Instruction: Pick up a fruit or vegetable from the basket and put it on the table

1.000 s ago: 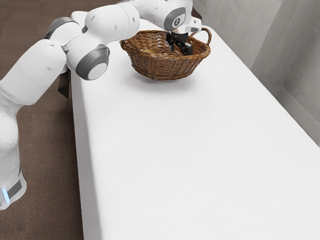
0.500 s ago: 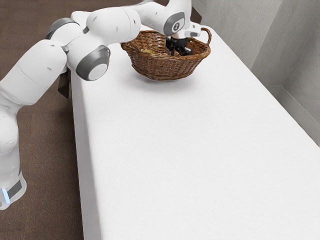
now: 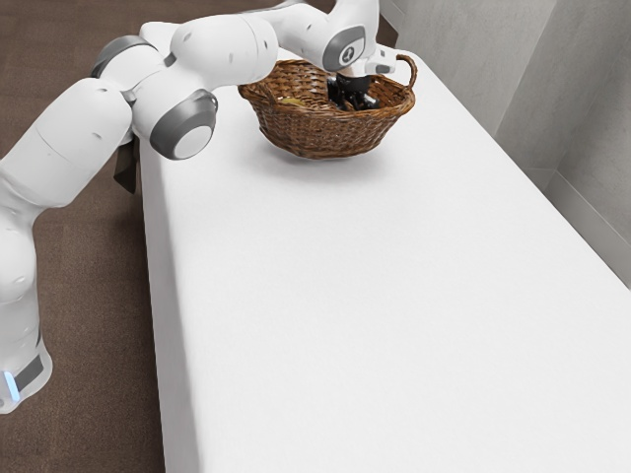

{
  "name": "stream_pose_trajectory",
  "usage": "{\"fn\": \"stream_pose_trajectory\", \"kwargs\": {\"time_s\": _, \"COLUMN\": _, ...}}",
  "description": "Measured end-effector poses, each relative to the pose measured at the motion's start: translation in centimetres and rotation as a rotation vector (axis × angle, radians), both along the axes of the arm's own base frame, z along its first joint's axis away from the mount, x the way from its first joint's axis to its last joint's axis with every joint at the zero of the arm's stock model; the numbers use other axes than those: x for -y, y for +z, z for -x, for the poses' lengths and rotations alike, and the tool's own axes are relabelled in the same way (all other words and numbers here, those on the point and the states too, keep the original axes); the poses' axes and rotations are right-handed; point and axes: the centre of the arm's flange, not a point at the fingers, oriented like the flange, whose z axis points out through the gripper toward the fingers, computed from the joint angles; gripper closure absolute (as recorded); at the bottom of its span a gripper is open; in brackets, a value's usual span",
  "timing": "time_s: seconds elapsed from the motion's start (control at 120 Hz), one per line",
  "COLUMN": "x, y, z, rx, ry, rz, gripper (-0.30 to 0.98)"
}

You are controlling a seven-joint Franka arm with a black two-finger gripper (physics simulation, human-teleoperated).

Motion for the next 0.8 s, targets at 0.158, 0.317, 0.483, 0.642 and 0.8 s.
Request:
{"fn": "stream_pose_trajectory", "kwargs": {"time_s": 0.158, "x": 0.1, "y": 0.2, "z": 0.0, "rx": 0.0, "ry": 0.008, "rz": -0.003, "gripper": 0.53}}
{"fn": "stream_pose_trajectory", "kwargs": {"time_s": 0.317, "x": 0.3, "y": 0.8, "z": 0.1, "rx": 0.005, "ry": 0.006, "rz": -0.003, "gripper": 0.53}}
{"fn": "stream_pose_trajectory", "kwargs": {"time_s": 0.483, "x": 0.3, "y": 1.0, "z": 0.2, "rx": 0.003, "ry": 0.005, "rz": -0.005, "gripper": 0.54}}
{"fn": "stream_pose_trajectory", "kwargs": {"time_s": 0.642, "x": 0.4, "y": 2.4, "z": 0.8, "rx": 0.002, "ry": 0.005, "rz": -0.006, "gripper": 0.53}}
{"fn": "stream_pose_trajectory", "kwargs": {"time_s": 0.8, "x": 0.9, "y": 4.0, "z": 1.8, "rx": -0.022, "ry": 0.003, "rz": 0.019, "gripper": 0.56}}
